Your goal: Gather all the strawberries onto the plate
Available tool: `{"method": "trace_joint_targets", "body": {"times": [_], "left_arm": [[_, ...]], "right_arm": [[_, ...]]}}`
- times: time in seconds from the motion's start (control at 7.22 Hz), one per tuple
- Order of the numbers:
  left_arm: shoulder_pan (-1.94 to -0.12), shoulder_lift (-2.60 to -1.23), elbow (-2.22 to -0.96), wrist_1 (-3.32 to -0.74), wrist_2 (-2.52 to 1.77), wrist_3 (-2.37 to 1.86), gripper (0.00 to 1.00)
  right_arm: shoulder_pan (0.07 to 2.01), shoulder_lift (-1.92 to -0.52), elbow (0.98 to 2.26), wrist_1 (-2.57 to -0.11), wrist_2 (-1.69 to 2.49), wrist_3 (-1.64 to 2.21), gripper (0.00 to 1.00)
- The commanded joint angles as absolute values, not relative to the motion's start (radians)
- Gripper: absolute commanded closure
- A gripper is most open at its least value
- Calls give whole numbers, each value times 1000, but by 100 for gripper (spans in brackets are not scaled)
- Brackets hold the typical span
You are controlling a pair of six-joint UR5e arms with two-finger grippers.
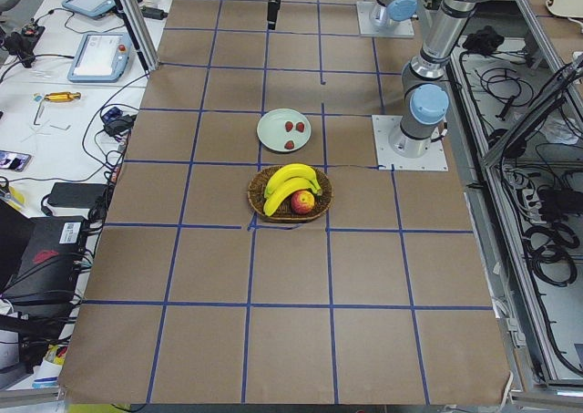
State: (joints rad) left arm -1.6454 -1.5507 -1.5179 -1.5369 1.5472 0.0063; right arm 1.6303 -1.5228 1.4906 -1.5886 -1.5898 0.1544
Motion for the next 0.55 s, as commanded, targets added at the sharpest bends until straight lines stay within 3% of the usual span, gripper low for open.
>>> {"method": "trace_joint_targets", "body": {"times": [0.0, 0.42], "left_arm": [[-1646, -1542, -1525, -1500, 1598, 2, 0], [-1646, -1554, -1526, -1497, 1585, -2, 0]], "right_arm": [[1628, -1523, 1473, -1600, -1604, 153, 0], [1623, -1525, 1443, -1598, -1601, 155, 0]]}}
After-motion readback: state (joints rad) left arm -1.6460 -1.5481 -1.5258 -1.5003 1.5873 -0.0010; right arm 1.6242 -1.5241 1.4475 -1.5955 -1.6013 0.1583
